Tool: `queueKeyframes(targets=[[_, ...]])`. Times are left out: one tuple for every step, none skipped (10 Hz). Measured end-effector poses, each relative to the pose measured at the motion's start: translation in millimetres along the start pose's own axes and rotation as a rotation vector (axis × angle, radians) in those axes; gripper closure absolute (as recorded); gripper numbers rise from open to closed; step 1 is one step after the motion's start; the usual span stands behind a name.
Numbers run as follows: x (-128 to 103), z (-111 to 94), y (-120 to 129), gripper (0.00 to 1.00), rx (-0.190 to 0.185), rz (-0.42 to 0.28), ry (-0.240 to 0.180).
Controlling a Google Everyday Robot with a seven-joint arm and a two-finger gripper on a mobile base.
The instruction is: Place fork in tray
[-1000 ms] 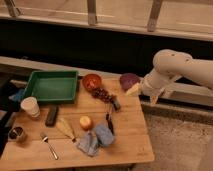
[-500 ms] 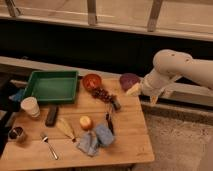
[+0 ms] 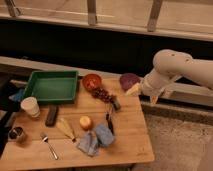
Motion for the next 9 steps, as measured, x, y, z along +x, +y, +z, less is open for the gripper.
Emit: queueKeyframes(targets=[[0,0,0,0.20,0.000,0.000,0.000],[0,0,0,0.20,0.000,0.000,0.000],[0,0,0,0.20,0.000,0.000,0.000],[0,0,0,0.20,0.000,-0.001,-0.001],[0,-1,1,0.20,0.002,-0.006,-0.002],[1,-1,4,0.20,0.004,-0.025,0.003],[5,1,17,0.20,0.000,-0.064,0.019],[10,4,28,0.20,-0.006,-0.091,0.029],[18,9,49,0.20,-0.013,-0.136,0.043]])
